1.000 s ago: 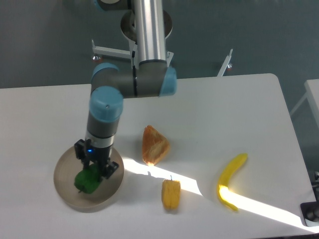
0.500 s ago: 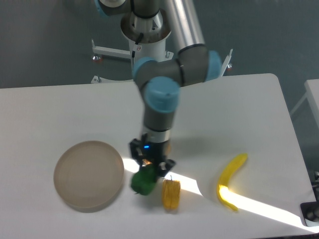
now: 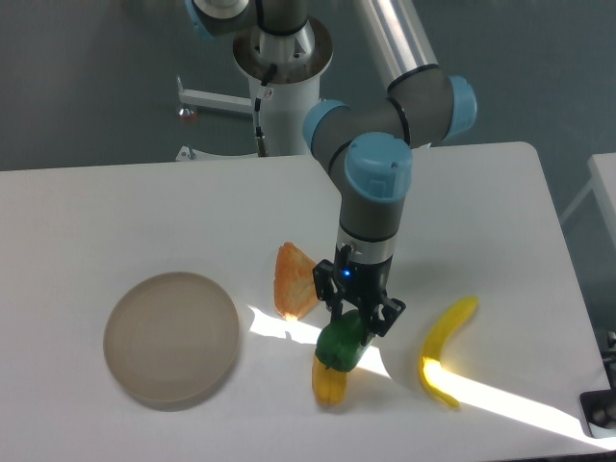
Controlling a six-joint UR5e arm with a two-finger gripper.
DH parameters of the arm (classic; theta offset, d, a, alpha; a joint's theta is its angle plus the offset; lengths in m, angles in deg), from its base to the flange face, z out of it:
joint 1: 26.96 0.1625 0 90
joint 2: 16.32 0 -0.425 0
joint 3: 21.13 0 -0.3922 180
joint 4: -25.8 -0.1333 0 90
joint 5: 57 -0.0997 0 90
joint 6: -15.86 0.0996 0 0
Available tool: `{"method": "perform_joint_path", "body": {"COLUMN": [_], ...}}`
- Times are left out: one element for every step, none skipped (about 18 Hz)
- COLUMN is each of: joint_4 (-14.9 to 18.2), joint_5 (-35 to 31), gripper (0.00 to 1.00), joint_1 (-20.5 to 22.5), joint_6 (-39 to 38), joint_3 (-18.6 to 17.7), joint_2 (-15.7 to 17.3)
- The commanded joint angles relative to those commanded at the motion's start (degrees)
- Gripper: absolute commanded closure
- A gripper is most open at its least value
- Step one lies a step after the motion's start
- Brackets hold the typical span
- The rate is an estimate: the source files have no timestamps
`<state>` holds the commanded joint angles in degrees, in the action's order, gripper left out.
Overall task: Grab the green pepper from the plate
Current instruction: 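Lift the green pepper off the plate and carry it toward the banana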
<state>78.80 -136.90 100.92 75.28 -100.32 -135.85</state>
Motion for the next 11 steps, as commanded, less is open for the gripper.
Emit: {"method": "perform_joint_path", "body": {"joint_4": [0.00, 0.00, 0.00, 0.00, 0.00, 0.09, 0.09, 0.09, 0.09, 0.09, 0.09], "joint_5": [-0.09, -0.09, -0.09, -0.09, -0.09, 0.00, -0.09, -0.09, -0.09, -0.09, -0.09], "gripper": [0.68, 0.68, 0.68, 0.68, 0.68, 0.68, 0.68, 0.68, 0.68, 0.68, 0.68], "joint_1": [0.00, 0.00, 0.00, 0.00, 0.00, 0.00, 0.00, 0.00, 0.09, 0.00, 0.00], "joint_6": [0.00, 0.09, 0.09, 0.09, 0.09, 0.09, 0.09, 0.09, 0.09, 0.09, 0.00], "joint_3": [0.00, 0.00, 0.09, 0.17, 0.35, 0.35, 0.26, 0.35, 0.35, 0.26, 0.18], "joint_2": [-0.09, -0.18, -0.18, -0.27, -0.27, -0.09, 0.00, 0.00, 0.08, 0.09, 0.09]}}
